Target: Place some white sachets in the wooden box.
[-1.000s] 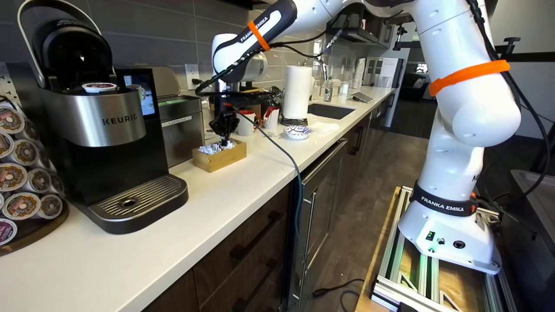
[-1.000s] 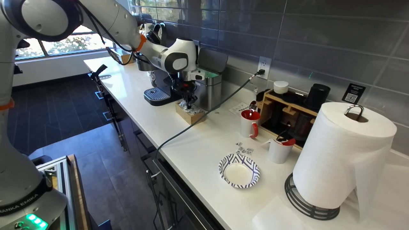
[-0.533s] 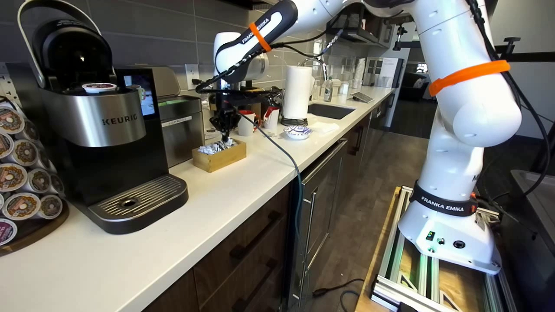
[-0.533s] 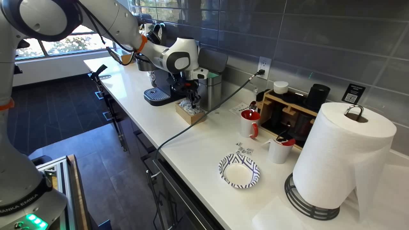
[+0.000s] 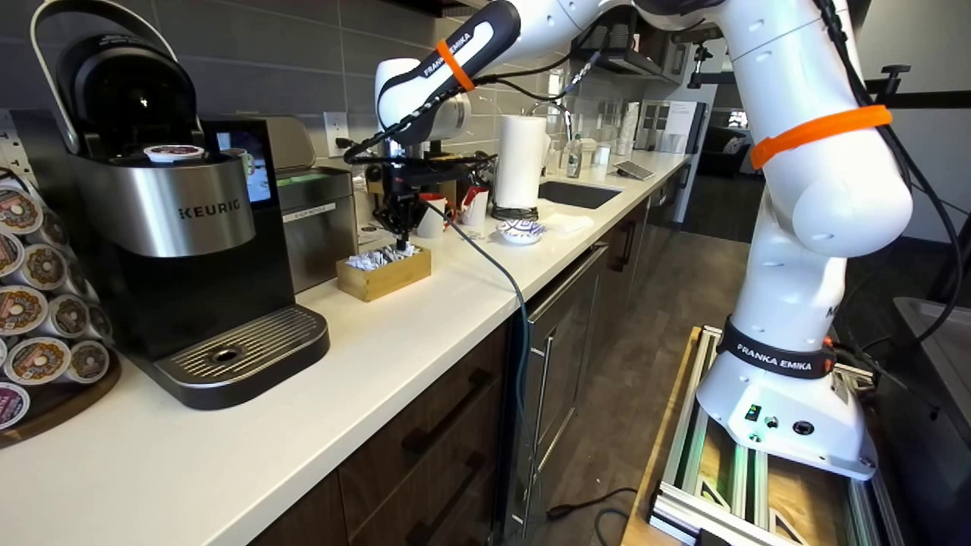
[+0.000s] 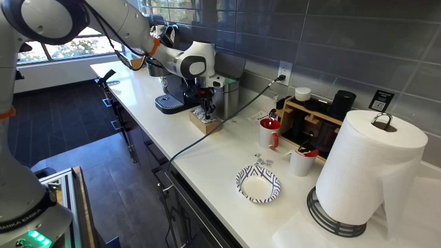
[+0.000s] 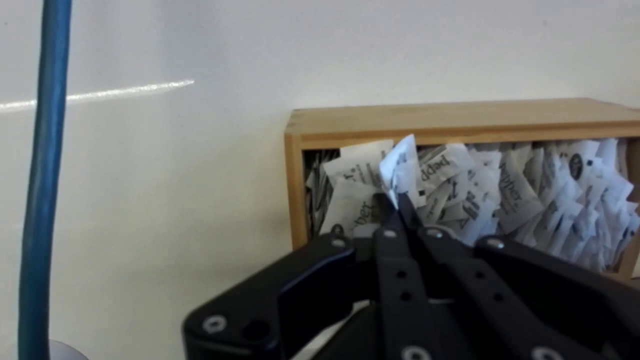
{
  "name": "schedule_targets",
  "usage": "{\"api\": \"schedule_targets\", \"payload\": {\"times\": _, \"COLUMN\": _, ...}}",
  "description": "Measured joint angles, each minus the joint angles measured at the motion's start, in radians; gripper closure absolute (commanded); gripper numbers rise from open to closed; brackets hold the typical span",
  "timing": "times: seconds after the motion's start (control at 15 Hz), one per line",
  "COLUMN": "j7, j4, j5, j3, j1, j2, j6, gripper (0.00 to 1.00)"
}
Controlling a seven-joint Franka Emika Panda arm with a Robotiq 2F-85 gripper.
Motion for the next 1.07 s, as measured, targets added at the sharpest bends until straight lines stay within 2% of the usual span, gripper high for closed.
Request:
{"api": "schedule_targets", "payload": {"times": 0.07, "j7": -0.002, "j4": 0.003, "j5": 0.0, "j3": 0.003, "j1": 0.0, "j2": 0.001, "j6": -0.011, "gripper": 0.72}}
{"api": "schedule_targets", "payload": {"times": 0.6, "j7": -0.007, "j4": 0.007, "j5": 0.001, "j3": 0.024, "j1": -0.001, "j2": -0.013, "j6": -0.001, "gripper": 0.12}}
{"api": "schedule_targets", "payload": {"times": 0.73, "j7": -0.006, "j4": 0.005, "j5": 0.001, "j3": 0.023, "j1": -0.003, "j2": -0.029, "j6": 0.02, "gripper": 0.0}}
{"api": "schedule_targets", "payload": {"times": 1.07, "j7": -0.004, "j4": -0.021, "j5": 0.009, "j3": 0.015, "j1": -0.02, "j2": -0.084, "j6": 0.08, "gripper": 0.0}}
